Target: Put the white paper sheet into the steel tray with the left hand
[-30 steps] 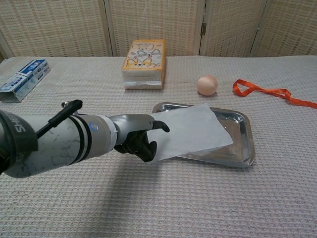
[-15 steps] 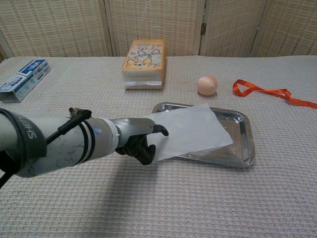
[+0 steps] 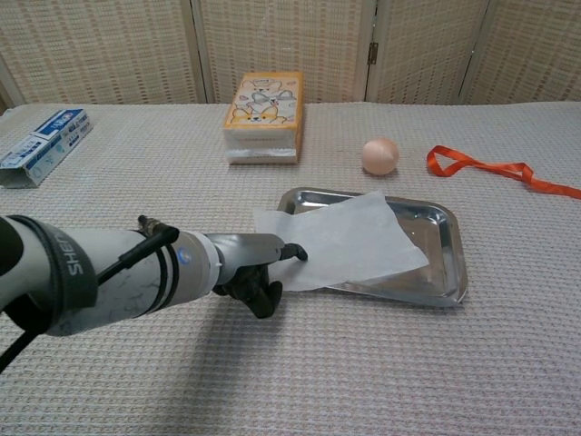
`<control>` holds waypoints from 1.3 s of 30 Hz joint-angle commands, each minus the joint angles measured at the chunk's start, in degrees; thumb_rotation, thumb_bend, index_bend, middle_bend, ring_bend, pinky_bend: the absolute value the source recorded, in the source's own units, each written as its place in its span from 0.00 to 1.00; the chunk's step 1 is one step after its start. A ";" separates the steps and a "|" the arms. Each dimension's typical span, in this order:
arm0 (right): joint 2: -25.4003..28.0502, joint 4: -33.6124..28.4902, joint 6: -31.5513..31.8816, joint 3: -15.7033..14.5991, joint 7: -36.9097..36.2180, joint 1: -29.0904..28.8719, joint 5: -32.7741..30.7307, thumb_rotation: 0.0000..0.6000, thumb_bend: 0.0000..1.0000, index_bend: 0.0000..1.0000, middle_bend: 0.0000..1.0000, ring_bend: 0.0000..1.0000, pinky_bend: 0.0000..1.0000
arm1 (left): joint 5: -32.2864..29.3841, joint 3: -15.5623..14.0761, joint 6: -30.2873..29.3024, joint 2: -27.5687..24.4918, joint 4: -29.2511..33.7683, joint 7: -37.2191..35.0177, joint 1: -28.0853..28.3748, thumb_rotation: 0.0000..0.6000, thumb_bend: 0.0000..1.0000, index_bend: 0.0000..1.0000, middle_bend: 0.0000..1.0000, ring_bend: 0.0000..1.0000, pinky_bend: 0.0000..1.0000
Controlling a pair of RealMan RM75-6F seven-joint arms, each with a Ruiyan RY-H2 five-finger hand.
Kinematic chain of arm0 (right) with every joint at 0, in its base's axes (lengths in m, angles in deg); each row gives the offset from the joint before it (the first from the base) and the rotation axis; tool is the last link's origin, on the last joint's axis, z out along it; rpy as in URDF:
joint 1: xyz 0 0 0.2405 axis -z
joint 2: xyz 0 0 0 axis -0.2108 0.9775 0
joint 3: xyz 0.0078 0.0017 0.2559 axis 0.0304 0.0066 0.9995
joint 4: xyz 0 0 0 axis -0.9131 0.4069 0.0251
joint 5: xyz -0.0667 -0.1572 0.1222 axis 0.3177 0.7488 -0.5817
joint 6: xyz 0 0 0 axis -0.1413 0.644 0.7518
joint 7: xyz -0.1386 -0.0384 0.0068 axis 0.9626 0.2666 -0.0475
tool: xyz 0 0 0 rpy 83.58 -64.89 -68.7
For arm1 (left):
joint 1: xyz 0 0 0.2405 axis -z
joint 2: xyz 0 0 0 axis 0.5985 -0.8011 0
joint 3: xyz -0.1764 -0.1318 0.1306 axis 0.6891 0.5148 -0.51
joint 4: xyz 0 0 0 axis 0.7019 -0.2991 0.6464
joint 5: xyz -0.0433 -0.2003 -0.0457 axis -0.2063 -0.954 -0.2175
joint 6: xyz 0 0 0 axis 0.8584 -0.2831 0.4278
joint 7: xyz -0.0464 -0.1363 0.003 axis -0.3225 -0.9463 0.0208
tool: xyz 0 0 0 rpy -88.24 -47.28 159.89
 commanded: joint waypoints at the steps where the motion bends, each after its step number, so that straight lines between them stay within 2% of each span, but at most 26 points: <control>1: 0.06 0.07 0.05 0.04 -0.25 0.01 -0.11 1.00 0.31 0.00 0.00 0.00 0.00 | -0.23 -0.57 0.25 0.16 -0.03 -0.26 0.55 1.00 0.85 0.00 1.00 1.00 1.00; 15: 0.09 0.15 0.52 0.01 -0.41 0.18 0.14 1.00 0.31 0.00 0.00 0.00 0.00 | 2.38 -2.37 1.00 0.42 1.06 -3.20 1.91 1.00 0.85 0.00 1.00 1.00 1.00; 20: 0.06 0.05 0.33 -0.05 -0.09 0.10 0.25 1.00 0.31 0.00 0.00 0.00 0.00 | 8.04 -1.63 0.37 0.21 1.40 -7.46 0.64 1.00 0.85 0.00 1.00 1.00 1.00; 25: 0.00 0.10 -0.01 -0.02 0.09 -0.02 0.05 1.00 0.31 0.00 0.00 0.00 0.00 | 13.14 -1.83 -1.75 -2.13 5.59 -10.33 -1.14 1.00 0.85 0.00 1.00 1.00 1.00; 31: -0.10 -0.20 0.48 -0.22 0.78 0.06 0.99 1.00 0.31 0.00 0.00 0.00 0.00 | 12.94 -3.28 -4.58 -4.91 11.00 -9.81 -1.79 1.00 0.85 0.00 1.00 1.00 1.00; 39: -0.12 -0.33 1.13 -0.11 1.13 0.42 0.70 1.00 0.31 0.00 0.00 0.00 0.00 | 9.17 -3.10 -1.92 -5.99 8.15 -11.09 -1.30 1.00 0.85 0.00 1.00 1.00 1.00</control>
